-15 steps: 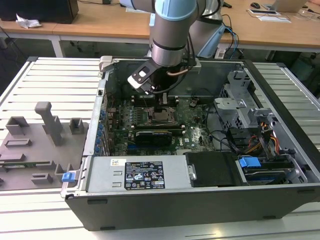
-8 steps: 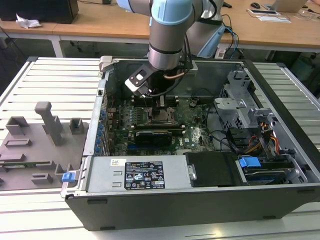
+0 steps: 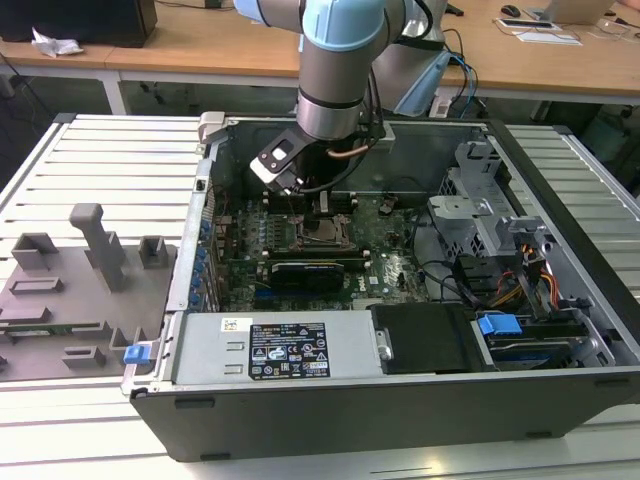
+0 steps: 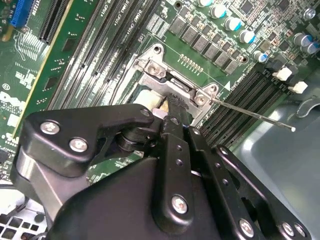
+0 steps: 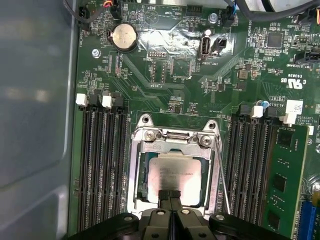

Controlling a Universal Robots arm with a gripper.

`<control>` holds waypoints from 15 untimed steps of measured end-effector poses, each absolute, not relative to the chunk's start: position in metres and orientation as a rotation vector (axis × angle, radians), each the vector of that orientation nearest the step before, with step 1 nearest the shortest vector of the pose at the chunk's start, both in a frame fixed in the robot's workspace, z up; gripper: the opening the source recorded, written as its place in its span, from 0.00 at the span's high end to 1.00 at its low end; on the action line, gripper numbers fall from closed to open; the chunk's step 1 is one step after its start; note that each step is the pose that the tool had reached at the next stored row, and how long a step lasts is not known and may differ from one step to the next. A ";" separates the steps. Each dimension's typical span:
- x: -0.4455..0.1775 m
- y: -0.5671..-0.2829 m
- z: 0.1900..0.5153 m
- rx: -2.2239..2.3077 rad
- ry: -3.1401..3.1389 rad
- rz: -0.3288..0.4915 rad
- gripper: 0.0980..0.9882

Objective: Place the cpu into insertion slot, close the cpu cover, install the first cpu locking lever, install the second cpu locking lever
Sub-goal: 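Close the cpu cover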

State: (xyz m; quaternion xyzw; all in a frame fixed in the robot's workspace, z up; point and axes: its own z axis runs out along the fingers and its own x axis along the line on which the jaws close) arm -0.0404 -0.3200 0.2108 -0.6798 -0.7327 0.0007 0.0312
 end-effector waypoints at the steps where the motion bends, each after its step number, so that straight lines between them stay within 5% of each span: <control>1: -0.040 -0.320 0.211 -2.094 -2.257 0.002 0.99; 15: -0.044 -0.323 0.203 -2.110 -2.293 -0.025 0.99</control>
